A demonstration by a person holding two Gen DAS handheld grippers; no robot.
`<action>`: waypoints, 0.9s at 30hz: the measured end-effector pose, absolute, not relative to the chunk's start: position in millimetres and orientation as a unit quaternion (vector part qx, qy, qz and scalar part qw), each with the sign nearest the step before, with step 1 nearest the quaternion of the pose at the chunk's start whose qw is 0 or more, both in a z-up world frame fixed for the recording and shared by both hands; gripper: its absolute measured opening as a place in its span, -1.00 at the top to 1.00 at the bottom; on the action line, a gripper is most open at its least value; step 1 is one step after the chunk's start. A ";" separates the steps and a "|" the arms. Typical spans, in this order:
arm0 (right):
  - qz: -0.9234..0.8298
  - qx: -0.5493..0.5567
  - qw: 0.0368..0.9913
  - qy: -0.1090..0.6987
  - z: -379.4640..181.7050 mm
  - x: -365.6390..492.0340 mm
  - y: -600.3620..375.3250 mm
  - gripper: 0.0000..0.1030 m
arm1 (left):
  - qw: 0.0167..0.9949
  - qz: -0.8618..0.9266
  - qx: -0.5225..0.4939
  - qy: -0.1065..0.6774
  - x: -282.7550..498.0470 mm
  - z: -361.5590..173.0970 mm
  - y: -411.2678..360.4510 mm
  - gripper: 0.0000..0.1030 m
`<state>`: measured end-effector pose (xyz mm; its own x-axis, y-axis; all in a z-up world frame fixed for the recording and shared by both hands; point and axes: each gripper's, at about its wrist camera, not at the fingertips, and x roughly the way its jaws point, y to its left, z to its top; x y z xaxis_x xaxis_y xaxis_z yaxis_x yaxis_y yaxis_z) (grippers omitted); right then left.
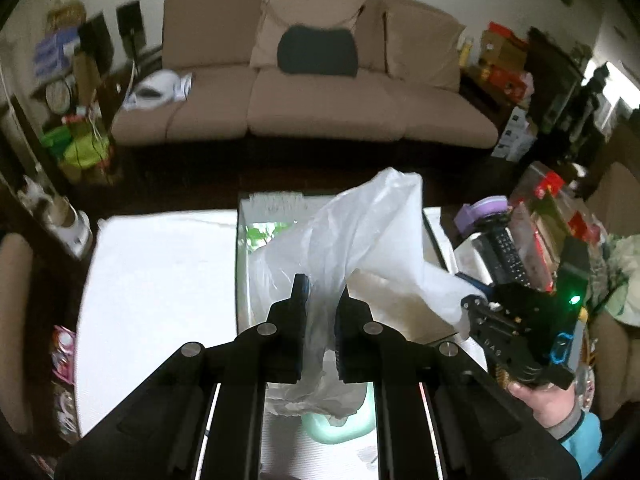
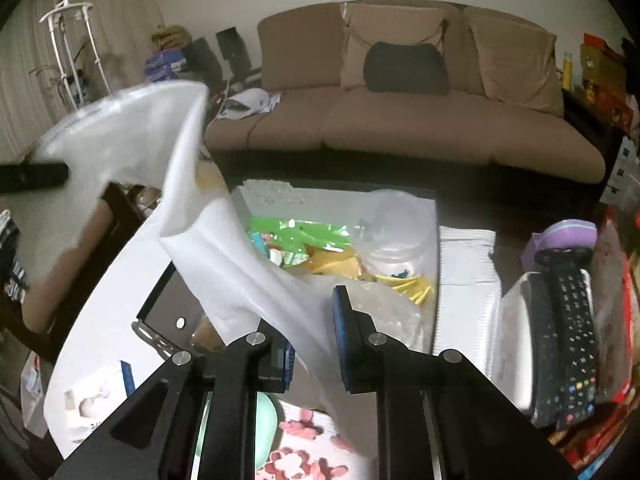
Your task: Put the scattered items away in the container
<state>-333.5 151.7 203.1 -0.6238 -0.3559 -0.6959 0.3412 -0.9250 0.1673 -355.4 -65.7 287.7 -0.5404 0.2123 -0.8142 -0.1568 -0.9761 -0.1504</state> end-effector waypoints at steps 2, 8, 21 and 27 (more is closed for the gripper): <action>-0.898 0.392 0.201 -0.005 198.0 -337.4 143.8 0.68 | 0.113 0.868 -0.480 -0.059 -359.8 272.8 -70.6 0.79; -0.884 0.397 0.245 -0.013 195.1 -341.2 105.3 0.68 | 0.156 0.835 -0.503 -0.158 -363.4 241.8 -72.5 0.79; -0.888 0.413 0.199 -0.029 186.2 -382.7 53.7 0.70 | 0.178 0.747 -0.507 -0.391 -426.3 129.3 -122.8 0.74; -0.852 0.471 0.209 -0.088 133.1 -406.1 31.1 0.71 | 0.092 0.802 -0.548 -0.220 -424.7 125.9 -138.5 0.27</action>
<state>-406.1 31.1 133.1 -0.4683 -0.4387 -0.7669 0.2729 -0.8974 0.3466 -424.7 -138.5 125.9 -0.3820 0.3880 -0.8388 0.0939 -0.8866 -0.4529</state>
